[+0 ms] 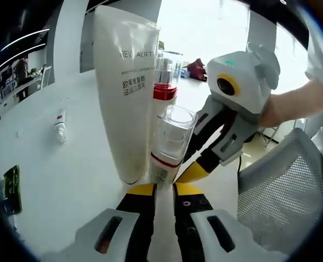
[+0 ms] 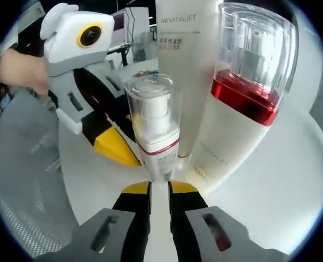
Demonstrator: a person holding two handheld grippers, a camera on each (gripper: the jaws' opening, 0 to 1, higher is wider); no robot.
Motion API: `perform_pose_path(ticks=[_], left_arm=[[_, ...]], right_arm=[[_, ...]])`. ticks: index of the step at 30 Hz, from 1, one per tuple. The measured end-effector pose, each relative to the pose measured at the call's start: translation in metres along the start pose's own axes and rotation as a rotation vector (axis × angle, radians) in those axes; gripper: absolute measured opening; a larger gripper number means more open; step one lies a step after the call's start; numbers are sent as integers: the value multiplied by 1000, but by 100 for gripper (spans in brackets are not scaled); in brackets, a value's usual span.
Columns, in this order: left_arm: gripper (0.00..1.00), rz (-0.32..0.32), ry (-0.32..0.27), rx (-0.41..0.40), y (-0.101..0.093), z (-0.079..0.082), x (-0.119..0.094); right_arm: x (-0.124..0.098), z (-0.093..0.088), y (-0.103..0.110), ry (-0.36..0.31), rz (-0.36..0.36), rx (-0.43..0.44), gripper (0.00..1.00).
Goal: Arrange the skincare products in the storage area until every visible bottle or jar stands upright without overlapping.
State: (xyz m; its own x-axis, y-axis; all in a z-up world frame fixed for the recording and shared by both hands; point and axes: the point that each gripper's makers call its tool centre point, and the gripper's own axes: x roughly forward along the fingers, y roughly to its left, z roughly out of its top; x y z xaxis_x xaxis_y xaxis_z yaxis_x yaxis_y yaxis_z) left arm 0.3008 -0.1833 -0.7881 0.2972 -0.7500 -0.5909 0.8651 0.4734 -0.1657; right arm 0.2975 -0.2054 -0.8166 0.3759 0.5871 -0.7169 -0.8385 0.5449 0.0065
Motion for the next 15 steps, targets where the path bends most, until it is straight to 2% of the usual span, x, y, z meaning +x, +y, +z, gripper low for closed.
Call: perform_pose_path(ticks=[6, 10, 15], left_arm=[[11, 12, 0, -5, 1, -1, -9], [16, 17, -2, -13, -4, 1, -18], [21, 24, -3, -27, -10, -3, -29]], right_arm=[[-9, -2, 1, 16, -10, -2, 15], [-17, 3, 3, -5, -19, 37, 18], [-24, 1, 11, 13, -28, 52, 25]])
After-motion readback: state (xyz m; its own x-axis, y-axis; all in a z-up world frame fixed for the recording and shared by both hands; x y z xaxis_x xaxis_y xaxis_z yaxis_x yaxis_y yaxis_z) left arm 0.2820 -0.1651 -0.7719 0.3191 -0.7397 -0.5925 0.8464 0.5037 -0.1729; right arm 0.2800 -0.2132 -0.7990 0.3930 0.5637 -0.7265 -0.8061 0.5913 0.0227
